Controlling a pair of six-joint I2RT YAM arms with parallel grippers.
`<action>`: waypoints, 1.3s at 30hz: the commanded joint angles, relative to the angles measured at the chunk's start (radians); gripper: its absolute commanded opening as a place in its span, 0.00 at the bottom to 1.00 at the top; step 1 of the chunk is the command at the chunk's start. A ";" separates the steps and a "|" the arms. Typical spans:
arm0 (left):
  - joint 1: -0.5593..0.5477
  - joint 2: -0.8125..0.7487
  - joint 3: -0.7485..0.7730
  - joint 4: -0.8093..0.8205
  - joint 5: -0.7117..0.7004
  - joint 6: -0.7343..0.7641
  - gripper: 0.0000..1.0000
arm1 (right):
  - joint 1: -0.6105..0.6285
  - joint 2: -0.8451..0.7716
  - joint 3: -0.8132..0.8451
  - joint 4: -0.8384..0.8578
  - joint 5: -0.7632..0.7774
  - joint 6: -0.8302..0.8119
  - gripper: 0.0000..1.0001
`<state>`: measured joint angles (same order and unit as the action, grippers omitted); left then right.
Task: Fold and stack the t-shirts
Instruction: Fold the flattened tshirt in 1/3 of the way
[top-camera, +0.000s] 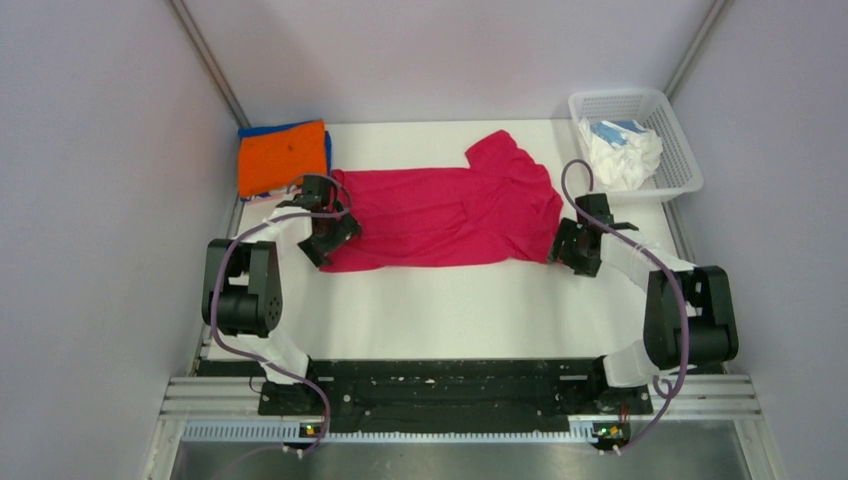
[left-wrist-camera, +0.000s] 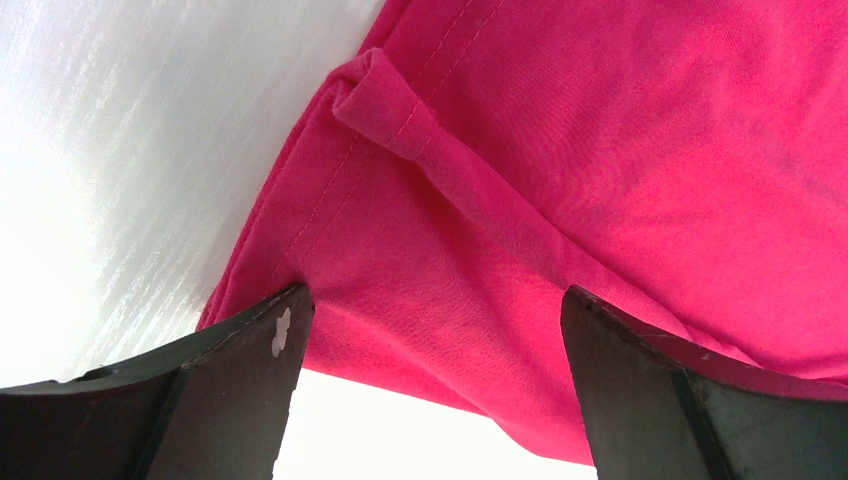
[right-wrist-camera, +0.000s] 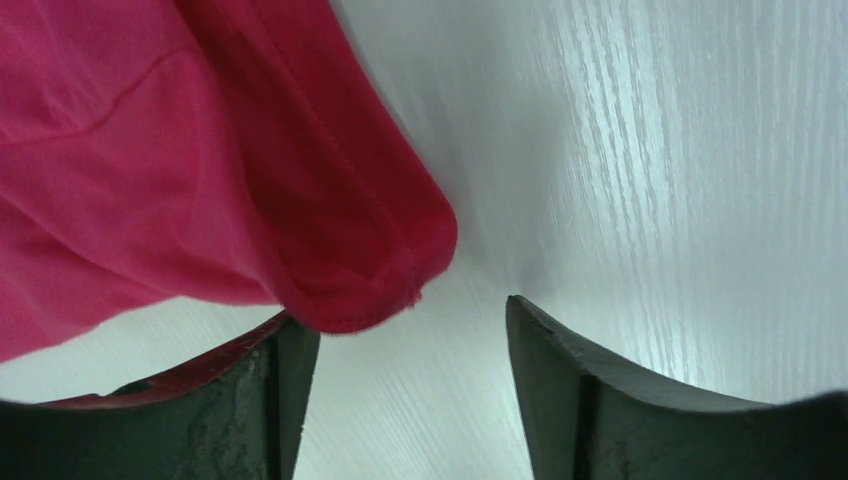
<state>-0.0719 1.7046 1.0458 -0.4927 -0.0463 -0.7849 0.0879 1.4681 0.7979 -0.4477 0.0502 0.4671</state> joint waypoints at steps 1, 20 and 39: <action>0.006 0.048 -0.007 -0.031 -0.033 0.035 0.99 | -0.014 0.047 0.004 0.160 -0.006 0.039 0.61; 0.006 0.044 -0.019 -0.093 -0.074 0.051 0.99 | -0.051 0.088 -0.016 0.160 0.036 -0.006 0.00; -0.025 -0.226 -0.326 -0.235 0.026 -0.033 0.99 | -0.051 -0.161 -0.115 -0.276 0.109 0.078 0.00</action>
<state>-0.0799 1.5005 0.8291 -0.5522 -0.0422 -0.7658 0.0536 1.3903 0.7269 -0.6033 0.1085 0.4946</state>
